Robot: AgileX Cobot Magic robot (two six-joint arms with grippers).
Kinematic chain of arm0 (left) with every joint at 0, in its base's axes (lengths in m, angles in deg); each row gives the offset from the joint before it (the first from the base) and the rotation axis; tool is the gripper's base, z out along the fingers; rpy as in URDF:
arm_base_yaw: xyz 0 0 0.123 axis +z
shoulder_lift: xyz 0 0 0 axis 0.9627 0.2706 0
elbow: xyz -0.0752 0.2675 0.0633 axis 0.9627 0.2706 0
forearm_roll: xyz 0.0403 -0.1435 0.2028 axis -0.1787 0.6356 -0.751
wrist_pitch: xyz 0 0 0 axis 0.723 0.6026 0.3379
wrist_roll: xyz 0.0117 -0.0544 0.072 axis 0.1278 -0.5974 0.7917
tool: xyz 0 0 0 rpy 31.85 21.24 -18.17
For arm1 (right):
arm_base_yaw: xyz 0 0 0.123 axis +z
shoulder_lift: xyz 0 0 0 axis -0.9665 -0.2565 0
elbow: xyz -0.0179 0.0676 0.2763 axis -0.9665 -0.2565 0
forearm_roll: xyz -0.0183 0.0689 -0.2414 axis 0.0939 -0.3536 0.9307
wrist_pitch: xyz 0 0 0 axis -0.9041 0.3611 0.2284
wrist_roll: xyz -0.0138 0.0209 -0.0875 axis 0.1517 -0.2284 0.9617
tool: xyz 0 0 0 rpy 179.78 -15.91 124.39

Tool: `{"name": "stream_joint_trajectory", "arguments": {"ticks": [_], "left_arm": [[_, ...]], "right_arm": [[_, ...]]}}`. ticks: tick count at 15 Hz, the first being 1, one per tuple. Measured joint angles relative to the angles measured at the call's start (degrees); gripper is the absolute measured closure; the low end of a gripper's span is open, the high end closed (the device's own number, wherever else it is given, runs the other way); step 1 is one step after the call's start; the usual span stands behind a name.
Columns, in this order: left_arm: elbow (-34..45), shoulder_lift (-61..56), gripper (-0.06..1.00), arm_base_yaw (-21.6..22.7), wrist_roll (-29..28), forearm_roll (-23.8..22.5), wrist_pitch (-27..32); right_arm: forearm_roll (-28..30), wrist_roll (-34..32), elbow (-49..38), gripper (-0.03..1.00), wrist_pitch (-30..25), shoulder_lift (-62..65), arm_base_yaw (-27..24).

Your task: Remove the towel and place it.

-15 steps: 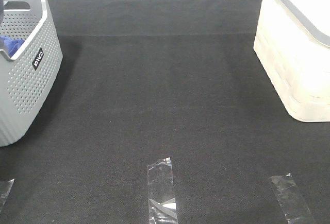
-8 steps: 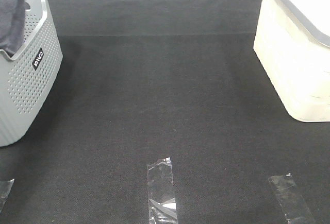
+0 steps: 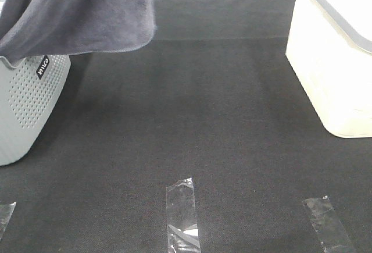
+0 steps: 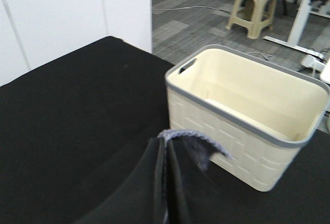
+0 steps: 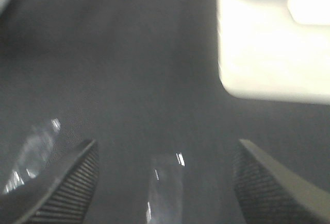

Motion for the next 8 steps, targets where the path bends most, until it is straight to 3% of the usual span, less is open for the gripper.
{"name": "stream_joint_trajectory", "arguments": {"ticks": [3, 5, 7, 8], "left_arm": [[0.00, 0.00, 0.94, -2.06, 0.23, 0.00, 0.00], [0.00, 0.00, 0.94, -3.61, 0.23, -0.06, 0.17], [0.00, 0.00, 0.94, -5.50, 0.23, -0.06, 1.55], [0.00, 0.00, 0.94, -6.13, 0.23, -0.06, 2.52]], "right_arm": [[-8.19, 11.23, 0.00, 0.28, 9.97, -9.00, 0.00], [-25.50, 28.48, 0.00, 0.28, 17.53, -21.03, 0.00], [-42.23, 48.24, 0.00, 0.28, 19.14, -32.14, 0.00], [-51.91, 61.99, 0.00, 0.28, 17.65, -37.93, 0.00]]}}
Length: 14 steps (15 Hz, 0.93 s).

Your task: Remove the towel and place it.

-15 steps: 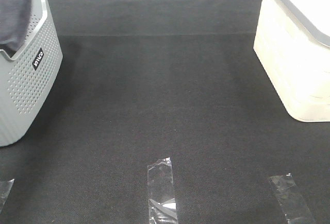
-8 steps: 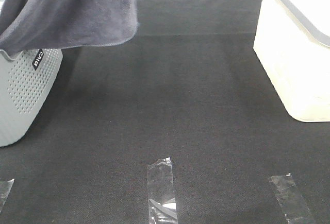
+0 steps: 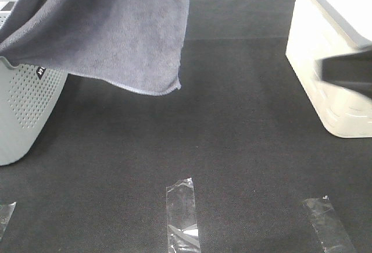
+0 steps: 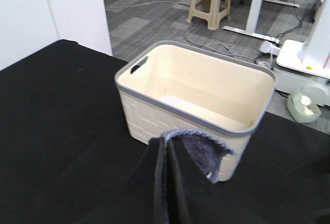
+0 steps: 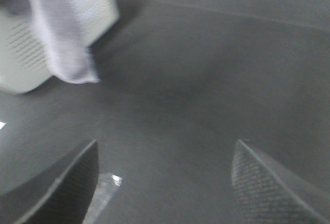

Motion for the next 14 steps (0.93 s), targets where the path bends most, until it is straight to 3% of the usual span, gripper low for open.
{"name": "stream_joint_trajectory", "arguments": {"ticks": [1, 3, 5, 7, 11, 14], "left_arm": [[0.00, 0.00, 0.94, -0.63, 0.34, 0.00, 0.97], [0.00, 0.00, 0.94, -1.72, 0.86, 0.00, 1.60], [0.00, 0.00, 0.94, -2.58, 1.03, 0.00, 1.72], [0.00, 0.00, 0.94, -2.75, 1.03, 0.46, 1.78], [0.00, 0.00, 0.94, -2.75, 1.03, 2.69, 1.78], [0.00, 0.00, 0.94, -2.75, 1.03, 3.15, 1.78]], "right_arm": [[-9.05, 13.92, 0.00, 0.28, -3.04, -5.21, 0.00], [-27.10, 34.43, 0.00, 0.28, -11.97, -15.07, 0.00], [-34.72, 47.21, 0.40, 0.28, -17.70, -22.12, 0.00], [-35.92, 51.11, 2.69, 0.28, -20.23, -28.48, 0.00], [-36.38, 52.20, 8.19, 0.28, -24.81, -37.13, 0.63], [-36.04, 52.25, 13.18, 0.28, -22.80, -42.06, 7.56]]}}
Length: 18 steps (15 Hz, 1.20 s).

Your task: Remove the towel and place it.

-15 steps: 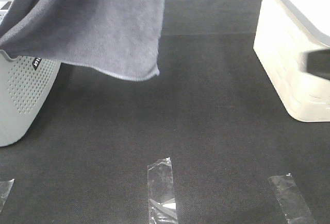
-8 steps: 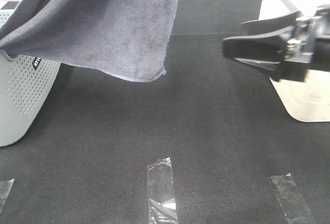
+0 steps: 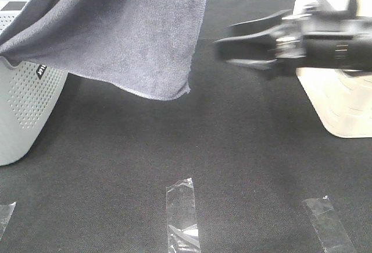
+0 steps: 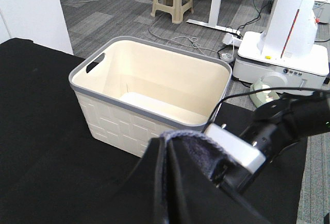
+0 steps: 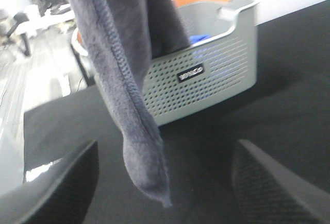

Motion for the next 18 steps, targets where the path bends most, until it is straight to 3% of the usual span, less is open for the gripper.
{"name": "stream_joint_trajectory", "arguments": {"ticks": [3, 7, 11, 14, 18], "left_arm": [[0.00, 0.00, 0.94, 0.00, 0.00, 0.06, 0.00], [0.00, 0.00, 0.94, 0.00, 0.00, 0.06, 0.00], [0.00, 0.00, 0.94, 0.00, 0.00, 0.06, 0.00], [0.00, 0.00, 0.94, 0.00, 0.00, 0.06, -0.06], [0.00, 0.00, 0.94, 0.00, 0.06, 0.06, -0.06]], "right_arm": [[-0.11, -0.11, 2.69, 0.28, 5.56, -3.50, 3.84], [-0.23, -0.06, 2.86, 0.28, 6.47, -5.50, 4.13], [-0.29, 0.06, 2.86, 0.29, 6.53, -9.74, 4.13], [-0.34, 1.49, 3.95, 0.32, 1.03, -12.20, 4.13], [-0.40, 1.55, 5.56, 0.33, 0.69, -12.89, 4.35]]}}
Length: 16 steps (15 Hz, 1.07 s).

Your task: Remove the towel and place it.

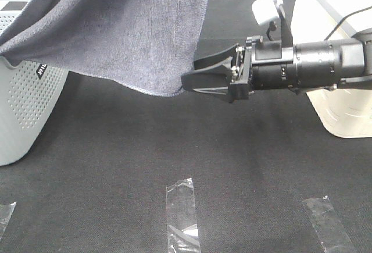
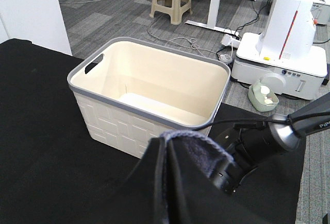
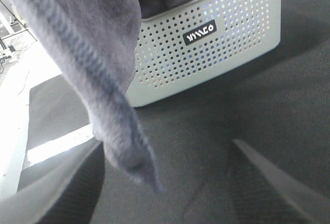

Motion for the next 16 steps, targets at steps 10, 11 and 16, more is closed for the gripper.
{"name": "stream_joint_trajectory", "arguments": {"ticks": [10, 11, 16], "left_arm": [[0.00, 0.00, 0.94, 0.00, 0.00, -0.69, -0.29], [0.00, 0.00, 0.94, 0.00, 0.00, -1.32, -0.40], [0.00, 0.11, 0.94, 0.00, -7.85, -10.89, -2.58]], "right_arm": [[-0.17, -3.55, 0.74, 0.97, 0.52, 0.00, 2.46], [-0.17, -4.87, 0.74, 0.97, 0.17, 0.00, 2.46], [0.29, -19.19, 0.74, 0.97, 0.46, 0.46, 2.46]]}}
